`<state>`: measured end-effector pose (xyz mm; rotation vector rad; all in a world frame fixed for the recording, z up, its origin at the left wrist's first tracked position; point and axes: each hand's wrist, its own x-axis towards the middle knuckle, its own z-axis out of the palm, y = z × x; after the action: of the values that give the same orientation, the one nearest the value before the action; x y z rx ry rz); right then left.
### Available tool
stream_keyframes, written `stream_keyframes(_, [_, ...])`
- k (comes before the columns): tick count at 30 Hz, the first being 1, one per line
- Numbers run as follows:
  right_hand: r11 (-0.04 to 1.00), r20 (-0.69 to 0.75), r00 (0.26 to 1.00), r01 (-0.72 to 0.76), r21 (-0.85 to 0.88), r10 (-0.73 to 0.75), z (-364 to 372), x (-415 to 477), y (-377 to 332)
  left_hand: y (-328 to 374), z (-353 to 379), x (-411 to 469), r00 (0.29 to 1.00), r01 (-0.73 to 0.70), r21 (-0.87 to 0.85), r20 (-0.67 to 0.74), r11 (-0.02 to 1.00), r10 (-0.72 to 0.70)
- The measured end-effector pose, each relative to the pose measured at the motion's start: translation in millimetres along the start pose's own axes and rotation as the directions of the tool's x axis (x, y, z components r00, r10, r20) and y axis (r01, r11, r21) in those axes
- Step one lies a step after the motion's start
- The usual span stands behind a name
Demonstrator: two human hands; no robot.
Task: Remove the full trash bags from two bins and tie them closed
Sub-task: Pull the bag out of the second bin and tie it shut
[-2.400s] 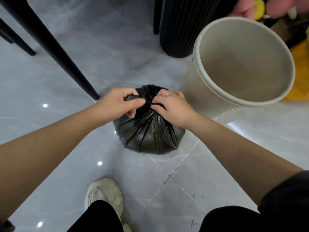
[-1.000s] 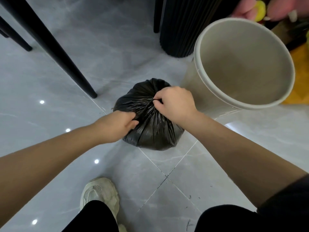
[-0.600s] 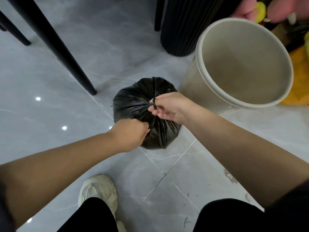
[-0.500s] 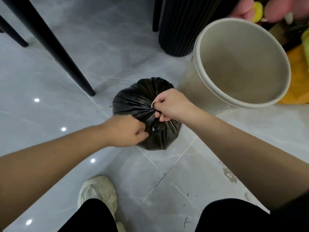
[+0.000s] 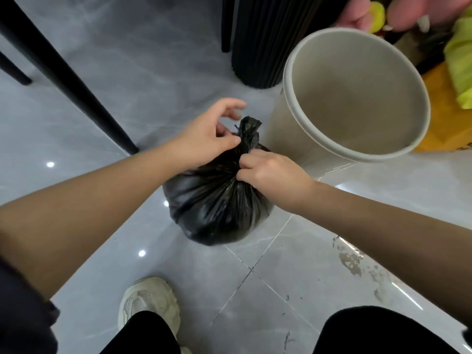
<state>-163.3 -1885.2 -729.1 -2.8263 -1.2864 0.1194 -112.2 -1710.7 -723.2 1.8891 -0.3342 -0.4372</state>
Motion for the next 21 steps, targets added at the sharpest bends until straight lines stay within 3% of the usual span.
stream_keyframes(3, [0.997,-0.011,0.997,0.074,0.035,-0.074,0,-1,3,2,1,3,0.971,-0.047,0.052,0.236,0.997,0.034])
stream_keyframes(8, [0.983,-0.029,0.987,0.158,0.097,-0.156,1,-2,3,-12,5,3,0.879,0.173,0.127,0.428,0.977,-0.211])
stream_keyframes(11, [0.974,-0.072,0.982,0.184,0.132,-0.176,6,-4,7,-22,4,-2,0.854,0.251,0.121,0.439,0.96,-0.279])
stream_keyframes(15, [0.971,-0.148,0.982,0.141,0.193,-0.113,11,-8,9,-26,4,-6,0.914,0.232,0.141,0.307,0.962,-0.266])
stream_keyframes(18, [0.931,-0.125,0.992,0.072,0.357,-0.029,7,-7,8,-31,8,-9,0.965,0.125,0.228,0.199,0.966,-0.172])
stream_keyframes(21, [0.835,0.022,1.0,-0.008,0.551,-0.005,-3,-1,10,-35,16,-14,0.98,-0.06,0.39,0.198,0.919,-0.02])
